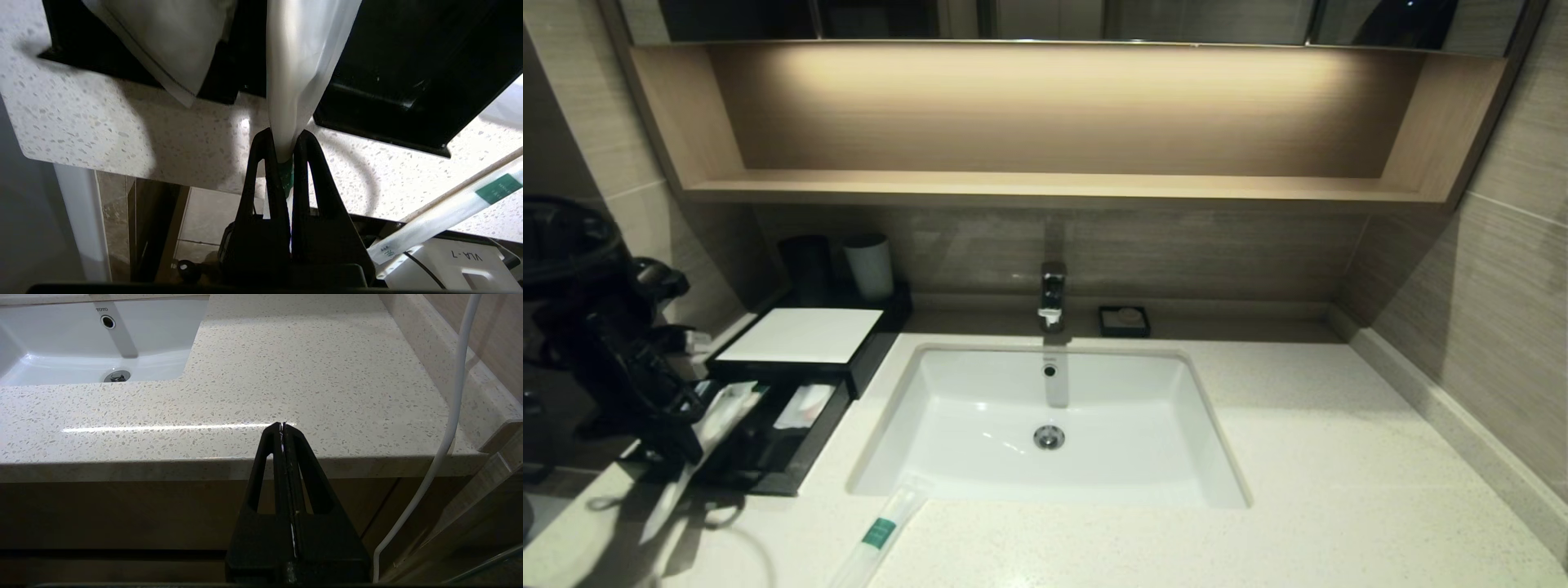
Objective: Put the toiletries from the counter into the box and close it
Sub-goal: Place the bathroom toiletry into the drawer
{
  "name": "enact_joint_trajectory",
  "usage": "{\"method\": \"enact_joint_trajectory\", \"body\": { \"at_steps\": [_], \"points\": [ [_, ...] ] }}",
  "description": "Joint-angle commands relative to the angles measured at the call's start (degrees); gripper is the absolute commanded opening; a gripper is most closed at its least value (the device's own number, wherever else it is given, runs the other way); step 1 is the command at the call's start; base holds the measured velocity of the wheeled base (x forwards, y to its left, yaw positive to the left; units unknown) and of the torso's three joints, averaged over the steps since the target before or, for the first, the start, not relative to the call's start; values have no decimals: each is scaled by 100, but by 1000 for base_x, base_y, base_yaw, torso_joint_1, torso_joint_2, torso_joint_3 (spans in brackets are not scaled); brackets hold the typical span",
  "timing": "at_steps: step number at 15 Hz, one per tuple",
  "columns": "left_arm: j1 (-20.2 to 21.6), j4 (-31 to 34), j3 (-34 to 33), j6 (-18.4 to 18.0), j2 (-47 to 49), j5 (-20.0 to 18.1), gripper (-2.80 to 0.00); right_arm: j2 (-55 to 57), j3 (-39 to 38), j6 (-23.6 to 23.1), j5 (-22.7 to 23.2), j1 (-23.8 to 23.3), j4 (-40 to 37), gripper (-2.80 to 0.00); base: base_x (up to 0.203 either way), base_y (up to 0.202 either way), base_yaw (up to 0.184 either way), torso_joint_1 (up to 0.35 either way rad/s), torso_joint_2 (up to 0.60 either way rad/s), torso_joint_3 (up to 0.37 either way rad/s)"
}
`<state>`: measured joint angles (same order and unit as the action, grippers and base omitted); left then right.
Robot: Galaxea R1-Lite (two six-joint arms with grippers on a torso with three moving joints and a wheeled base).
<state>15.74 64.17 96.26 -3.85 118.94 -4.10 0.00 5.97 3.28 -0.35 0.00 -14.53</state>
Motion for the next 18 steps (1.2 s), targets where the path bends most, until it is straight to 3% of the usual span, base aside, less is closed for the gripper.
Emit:
{"method": "enact_joint_trajectory", "body": {
  "at_steps": [1, 9, 13, 18],
  "points": [
    [8, 210, 530, -25, 437, -4, -280, 9, 0, -2, -8, 0, -6, -280, 0, 0, 0, 0, 0, 0],
    [17, 206, 1518, -62, 1273, -32, -280, 9, 0, -3, -7, 0, -6, -280, 0, 0, 0, 0, 0, 0],
    [16, -368, 1528, -14, 1394, -21, -280, 9, 0, 6, -1, 0, -6, -280, 0, 0, 0, 0, 0, 0],
    [-9, -624, 1536, 190, 1316, -91, -280, 9, 0, 5, -9, 0, -6, -280, 0, 0, 0, 0, 0, 0]
  ]
}}
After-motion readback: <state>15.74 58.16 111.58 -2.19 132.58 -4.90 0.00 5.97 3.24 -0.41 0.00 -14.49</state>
